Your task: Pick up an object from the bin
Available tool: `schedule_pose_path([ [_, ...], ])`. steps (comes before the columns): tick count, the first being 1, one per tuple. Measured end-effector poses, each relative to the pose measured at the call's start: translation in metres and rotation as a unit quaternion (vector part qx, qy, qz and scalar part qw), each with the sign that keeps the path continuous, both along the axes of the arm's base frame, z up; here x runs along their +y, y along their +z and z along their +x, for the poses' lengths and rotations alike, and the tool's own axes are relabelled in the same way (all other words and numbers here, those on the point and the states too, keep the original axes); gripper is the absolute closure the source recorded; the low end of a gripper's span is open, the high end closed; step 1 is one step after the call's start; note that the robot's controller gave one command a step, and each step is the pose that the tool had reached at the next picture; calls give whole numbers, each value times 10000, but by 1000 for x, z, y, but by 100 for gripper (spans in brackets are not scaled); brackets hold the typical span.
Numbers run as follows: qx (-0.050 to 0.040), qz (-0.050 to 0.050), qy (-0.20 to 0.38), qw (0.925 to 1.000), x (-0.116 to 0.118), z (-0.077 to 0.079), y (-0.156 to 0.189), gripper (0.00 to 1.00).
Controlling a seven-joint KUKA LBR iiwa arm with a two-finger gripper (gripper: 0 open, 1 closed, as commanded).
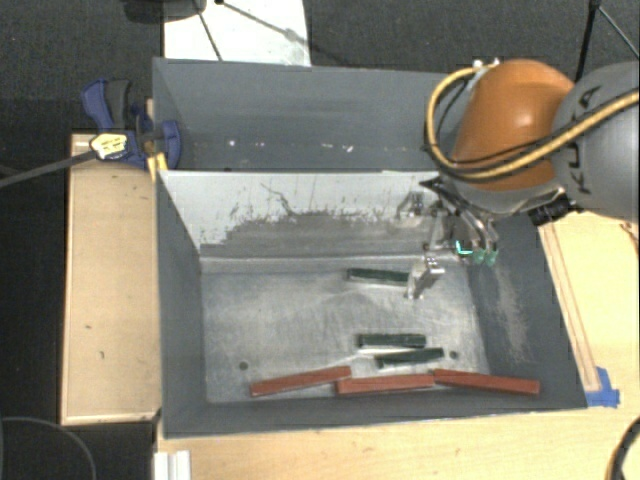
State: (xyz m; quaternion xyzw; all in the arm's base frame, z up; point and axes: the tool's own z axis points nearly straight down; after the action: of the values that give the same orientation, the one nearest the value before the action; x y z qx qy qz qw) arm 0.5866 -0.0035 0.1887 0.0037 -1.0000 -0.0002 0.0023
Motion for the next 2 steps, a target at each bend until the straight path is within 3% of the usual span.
schedule_pose_path([
  [1, -39, 0, -1, 10000, 0, 2, 4, 0],
  [2, -143, 1, 404, 9991, 5, 12, -110, 100],
])
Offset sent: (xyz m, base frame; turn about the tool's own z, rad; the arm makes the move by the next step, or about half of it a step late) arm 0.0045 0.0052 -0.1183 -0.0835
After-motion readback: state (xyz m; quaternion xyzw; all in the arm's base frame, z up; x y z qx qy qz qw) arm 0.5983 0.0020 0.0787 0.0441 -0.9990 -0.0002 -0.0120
